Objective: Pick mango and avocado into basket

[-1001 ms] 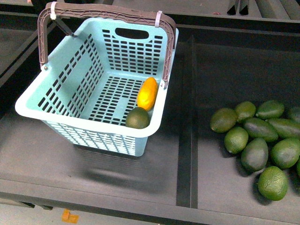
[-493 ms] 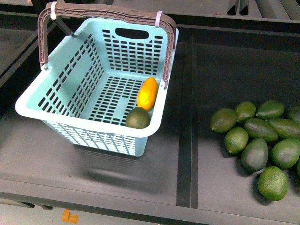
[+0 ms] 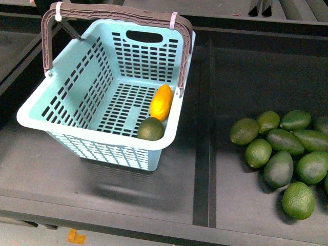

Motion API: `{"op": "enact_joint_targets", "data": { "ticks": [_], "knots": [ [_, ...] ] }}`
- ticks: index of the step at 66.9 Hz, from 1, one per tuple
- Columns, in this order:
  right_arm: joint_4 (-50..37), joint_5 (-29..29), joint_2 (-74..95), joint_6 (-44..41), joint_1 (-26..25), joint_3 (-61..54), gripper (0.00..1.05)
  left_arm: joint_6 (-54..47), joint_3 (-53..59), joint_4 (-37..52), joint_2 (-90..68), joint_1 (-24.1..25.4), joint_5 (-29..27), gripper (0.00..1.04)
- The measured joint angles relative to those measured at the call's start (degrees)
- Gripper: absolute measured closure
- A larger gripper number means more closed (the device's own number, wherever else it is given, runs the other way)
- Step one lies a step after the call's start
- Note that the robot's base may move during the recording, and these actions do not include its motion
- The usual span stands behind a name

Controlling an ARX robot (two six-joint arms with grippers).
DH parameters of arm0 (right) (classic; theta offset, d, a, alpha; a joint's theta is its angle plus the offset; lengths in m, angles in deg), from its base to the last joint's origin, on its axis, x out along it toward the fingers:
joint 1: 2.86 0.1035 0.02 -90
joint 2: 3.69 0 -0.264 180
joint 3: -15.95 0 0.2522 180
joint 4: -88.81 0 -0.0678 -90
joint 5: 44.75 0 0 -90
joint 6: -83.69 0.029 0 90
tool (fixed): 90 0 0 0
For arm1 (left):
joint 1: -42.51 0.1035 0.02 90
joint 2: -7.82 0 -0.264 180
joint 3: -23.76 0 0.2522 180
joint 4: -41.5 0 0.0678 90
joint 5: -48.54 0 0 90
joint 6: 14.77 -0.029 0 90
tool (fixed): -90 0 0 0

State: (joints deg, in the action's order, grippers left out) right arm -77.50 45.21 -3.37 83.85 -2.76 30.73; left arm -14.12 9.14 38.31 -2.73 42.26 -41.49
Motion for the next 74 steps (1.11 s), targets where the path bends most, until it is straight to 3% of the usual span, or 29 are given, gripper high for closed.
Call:
{"op": "enact_joint_targets", "data": {
  "ticks": [8,48,58,61,74],
  "knots": [
    [0.0,-0.02,0.0,0.0,0.0,0.0,0.09,-0.02,0.0,-9.92,8.79,0.02,0.0,1.03],
    [0.0,0.0,-0.02,0.0,0.0,0.0,0.09,0.02,0.0,-10.49,10.19,0.02,-0.02,1.02],
    [0.0,0.0,-0.02,0.0,0.0,0.0,0.09,-0.02,0.0,-10.49,10.19,0.02,0.0,0.66],
    [0.0,0.0,-0.02,0.0,0.0,0.0,0.09,0.0,0.0,-10.49,10.19,0.02,0.0,0.5],
    [0.0,0.0,-0.02,0.0,0.0,0.0,0.09,-0.02,0.0,-10.49,10.19,0.0,0.0,0.07]
  ]
}}
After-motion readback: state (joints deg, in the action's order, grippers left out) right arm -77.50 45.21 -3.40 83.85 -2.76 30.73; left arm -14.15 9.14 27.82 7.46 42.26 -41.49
